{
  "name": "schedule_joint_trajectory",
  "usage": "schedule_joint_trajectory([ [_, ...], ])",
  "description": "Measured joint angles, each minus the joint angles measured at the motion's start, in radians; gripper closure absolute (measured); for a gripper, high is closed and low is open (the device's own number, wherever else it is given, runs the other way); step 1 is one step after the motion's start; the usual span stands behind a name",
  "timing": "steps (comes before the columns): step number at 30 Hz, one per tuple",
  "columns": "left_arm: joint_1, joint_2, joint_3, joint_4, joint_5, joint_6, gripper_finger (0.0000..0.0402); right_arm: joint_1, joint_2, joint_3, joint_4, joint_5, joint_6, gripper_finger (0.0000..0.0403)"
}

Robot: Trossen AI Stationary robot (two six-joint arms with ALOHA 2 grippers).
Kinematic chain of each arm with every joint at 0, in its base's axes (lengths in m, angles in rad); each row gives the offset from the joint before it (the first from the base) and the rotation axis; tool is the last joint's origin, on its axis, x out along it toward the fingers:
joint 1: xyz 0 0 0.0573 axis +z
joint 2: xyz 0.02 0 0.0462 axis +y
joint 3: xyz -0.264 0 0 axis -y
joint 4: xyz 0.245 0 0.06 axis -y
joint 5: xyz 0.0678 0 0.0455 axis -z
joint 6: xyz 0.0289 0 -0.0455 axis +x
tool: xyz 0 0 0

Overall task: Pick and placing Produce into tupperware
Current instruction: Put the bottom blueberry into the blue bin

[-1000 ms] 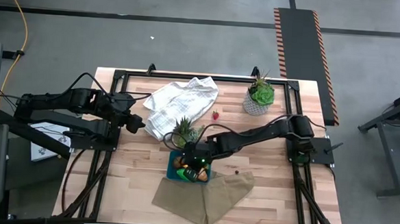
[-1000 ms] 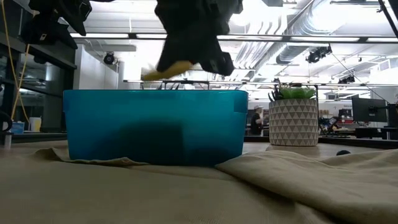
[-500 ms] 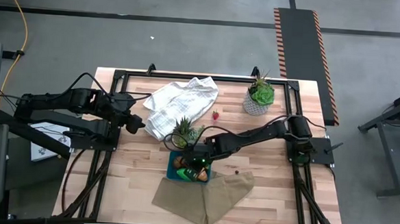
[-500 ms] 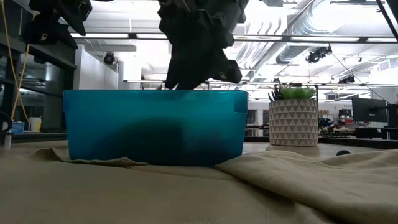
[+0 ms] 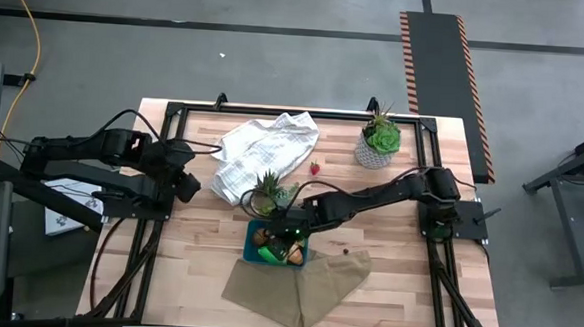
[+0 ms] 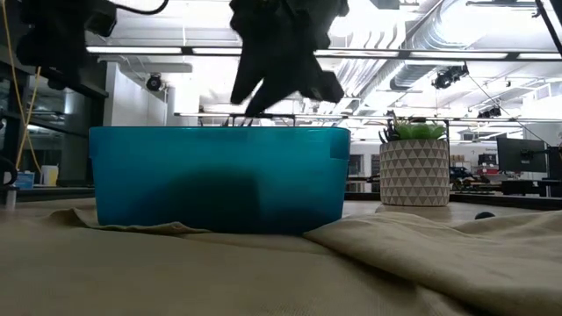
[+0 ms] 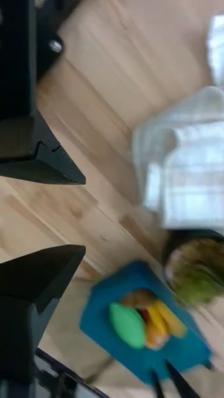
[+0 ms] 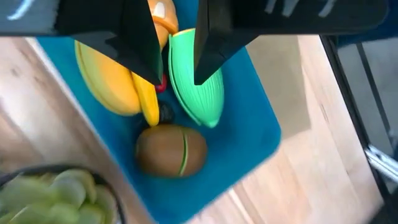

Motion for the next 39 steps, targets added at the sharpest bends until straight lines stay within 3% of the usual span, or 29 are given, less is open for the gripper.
schedule_joint_trajectory([
  [12,0.0,0.0,0.0,-0.05,0.011,-0.009,0.0245,0.0,-0.226,0.0,-0.028,0.266,0.047,0.032],
  [23,0.0,0.0,0.0,0.162,0.0,-0.054,0.0245,0.0,-0.405,0.0,-0.29,0.469,0.164,0.032],
  [31,0.0,-0.004,0.0,0.407,-0.02,0.001,0.0245,0.009,-0.419,-0.025,-0.547,0.479,0.321,0.032],
  [39,0.0,-0.036,0.0,0.401,-0.009,0.023,0.0245,0.074,-0.418,-0.244,-0.448,0.429,0.455,0.032],
])
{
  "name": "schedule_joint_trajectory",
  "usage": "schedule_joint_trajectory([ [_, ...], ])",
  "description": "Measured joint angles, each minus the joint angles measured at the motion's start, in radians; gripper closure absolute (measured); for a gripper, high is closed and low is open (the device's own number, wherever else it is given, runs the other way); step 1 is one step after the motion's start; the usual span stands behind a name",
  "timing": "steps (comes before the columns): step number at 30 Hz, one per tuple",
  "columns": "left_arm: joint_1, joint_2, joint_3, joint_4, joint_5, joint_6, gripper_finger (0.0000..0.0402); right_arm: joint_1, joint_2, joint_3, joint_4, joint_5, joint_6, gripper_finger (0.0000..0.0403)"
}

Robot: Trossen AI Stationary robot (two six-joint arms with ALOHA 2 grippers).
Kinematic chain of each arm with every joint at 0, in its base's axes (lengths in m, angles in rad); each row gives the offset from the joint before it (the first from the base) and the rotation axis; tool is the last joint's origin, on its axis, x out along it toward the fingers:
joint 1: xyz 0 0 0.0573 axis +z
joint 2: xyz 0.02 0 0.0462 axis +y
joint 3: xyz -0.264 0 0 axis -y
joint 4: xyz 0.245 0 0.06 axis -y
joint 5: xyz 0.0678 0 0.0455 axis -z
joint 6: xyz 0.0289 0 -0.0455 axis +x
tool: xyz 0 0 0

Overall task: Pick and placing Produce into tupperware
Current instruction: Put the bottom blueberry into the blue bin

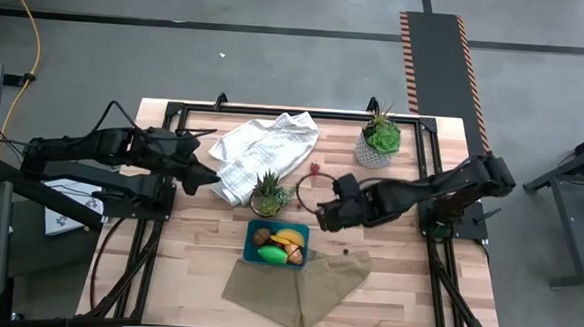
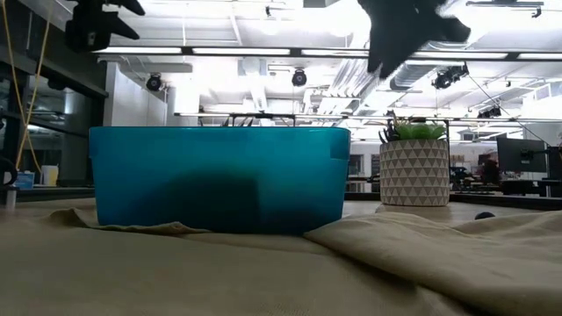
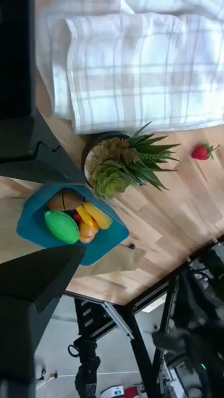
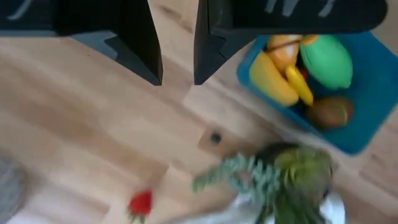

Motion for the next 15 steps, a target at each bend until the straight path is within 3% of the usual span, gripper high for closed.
schedule_joint_trajectory([
  [6,0.0,-0.037,0.0,-0.083,-0.001,0.001,0.0245,0.037,-0.015,-0.138,0.189,-0.087,0.059,0.032],
  [15,0.0,-0.067,0.0,-0.127,-0.005,-0.006,0.0245,0.065,-0.186,-0.312,0.269,-0.078,0.199,0.032],
])
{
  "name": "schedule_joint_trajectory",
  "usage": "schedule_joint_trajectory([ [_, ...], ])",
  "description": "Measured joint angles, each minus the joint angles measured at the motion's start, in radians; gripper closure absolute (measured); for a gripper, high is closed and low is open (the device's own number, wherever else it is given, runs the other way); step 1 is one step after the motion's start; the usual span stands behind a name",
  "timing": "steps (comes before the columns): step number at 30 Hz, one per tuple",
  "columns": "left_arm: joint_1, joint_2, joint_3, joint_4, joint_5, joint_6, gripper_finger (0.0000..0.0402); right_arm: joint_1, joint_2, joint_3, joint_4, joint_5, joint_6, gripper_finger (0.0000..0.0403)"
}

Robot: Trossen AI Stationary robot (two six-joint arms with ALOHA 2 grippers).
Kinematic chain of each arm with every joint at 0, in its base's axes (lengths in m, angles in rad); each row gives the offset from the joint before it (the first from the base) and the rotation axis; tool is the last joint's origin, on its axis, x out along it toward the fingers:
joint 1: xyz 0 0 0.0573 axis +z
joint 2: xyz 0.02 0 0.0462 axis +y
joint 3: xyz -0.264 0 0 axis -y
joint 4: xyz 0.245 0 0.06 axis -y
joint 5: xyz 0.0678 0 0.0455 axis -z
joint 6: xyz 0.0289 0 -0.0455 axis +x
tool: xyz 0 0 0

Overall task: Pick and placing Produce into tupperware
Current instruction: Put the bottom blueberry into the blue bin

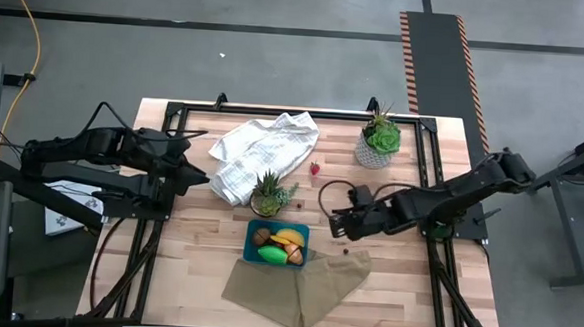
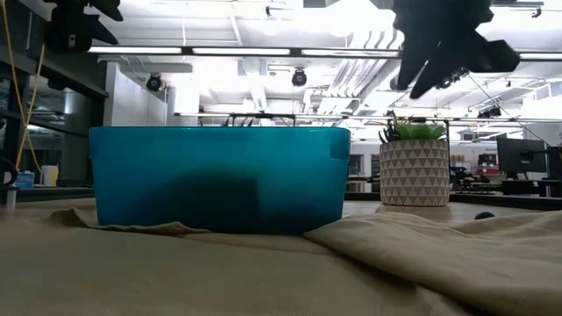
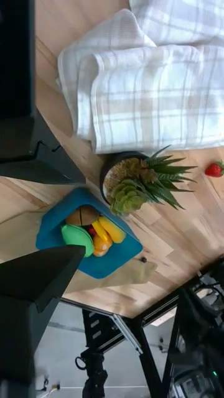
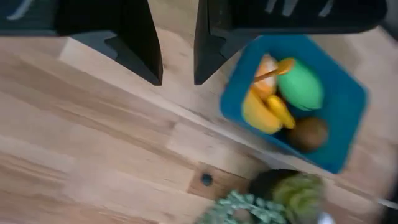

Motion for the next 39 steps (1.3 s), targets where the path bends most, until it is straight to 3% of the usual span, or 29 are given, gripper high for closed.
schedule_joint_trajectory([
  [7,0.0,0.0,0.0,-0.009,0.0,0.0,0.0245,0.0,-0.061,-0.048,0.211,0.019,-0.029,0.032],
  [12,0.0,0.0,0.0,-0.009,-0.002,0.0,0.0245,0.0,-0.037,-0.048,0.204,0.013,-0.014,0.032],
  [29,0.0,0.0,0.0,-0.009,-0.002,-0.001,0.0245,0.008,0.142,-0.048,0.188,-0.242,0.17,0.032],
  [39,0.0,0.003,0.0,-0.009,-0.002,-0.001,0.0245,0.074,0.233,0.137,-0.138,-0.251,0.248,0.032],
])
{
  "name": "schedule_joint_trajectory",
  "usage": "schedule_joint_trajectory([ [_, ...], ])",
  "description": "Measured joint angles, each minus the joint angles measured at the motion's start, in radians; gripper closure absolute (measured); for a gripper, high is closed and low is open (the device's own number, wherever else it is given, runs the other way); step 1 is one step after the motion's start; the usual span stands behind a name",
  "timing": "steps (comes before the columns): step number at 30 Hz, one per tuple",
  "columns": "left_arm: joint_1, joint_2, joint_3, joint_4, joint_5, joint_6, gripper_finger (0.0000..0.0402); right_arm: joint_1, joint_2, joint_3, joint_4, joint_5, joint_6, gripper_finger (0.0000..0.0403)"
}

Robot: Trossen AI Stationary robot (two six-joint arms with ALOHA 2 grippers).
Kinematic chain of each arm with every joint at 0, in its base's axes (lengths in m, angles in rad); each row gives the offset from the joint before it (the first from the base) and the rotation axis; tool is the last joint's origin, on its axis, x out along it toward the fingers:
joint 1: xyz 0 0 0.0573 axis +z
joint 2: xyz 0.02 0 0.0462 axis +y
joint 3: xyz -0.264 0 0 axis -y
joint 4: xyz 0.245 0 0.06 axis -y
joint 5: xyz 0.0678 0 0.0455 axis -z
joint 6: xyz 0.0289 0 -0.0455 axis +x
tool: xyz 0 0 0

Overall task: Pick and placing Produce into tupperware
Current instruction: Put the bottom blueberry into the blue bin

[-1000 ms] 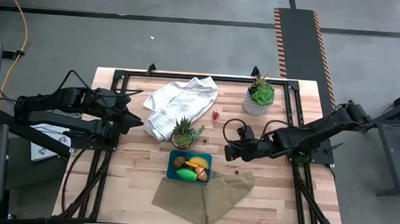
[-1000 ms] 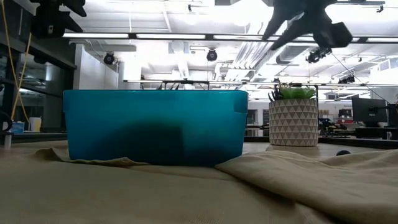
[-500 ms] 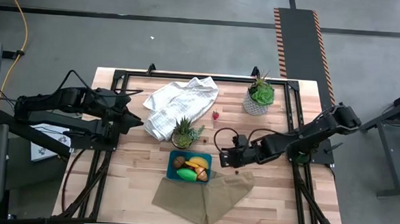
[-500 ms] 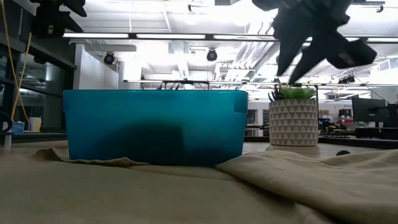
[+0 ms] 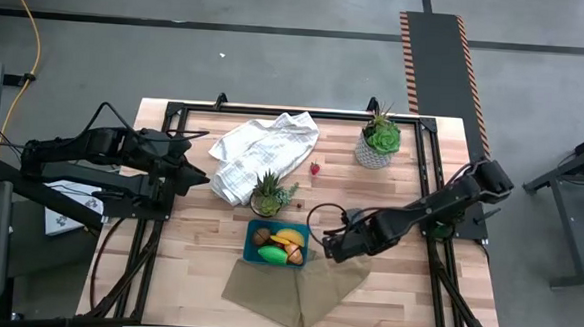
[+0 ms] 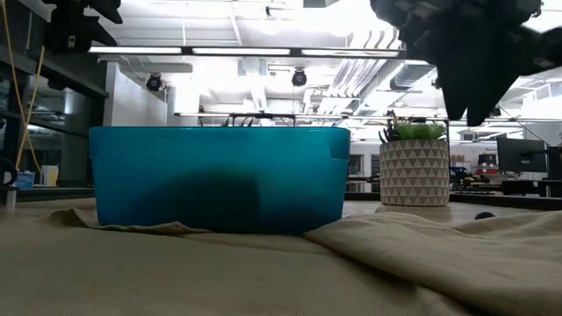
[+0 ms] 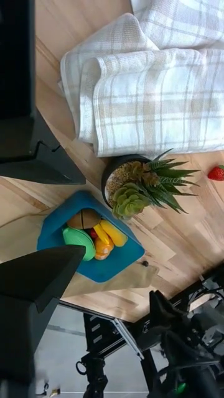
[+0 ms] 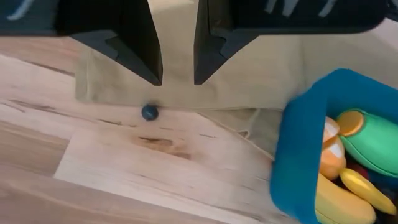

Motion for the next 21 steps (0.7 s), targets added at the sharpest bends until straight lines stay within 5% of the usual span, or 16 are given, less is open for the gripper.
schedule_joint_trajectory([
  [21,0.0,0.0,0.0,0.0,0.003,0.0,0.0245,0.011,0.094,0.021,0.011,0.086,0.041,0.032],
])
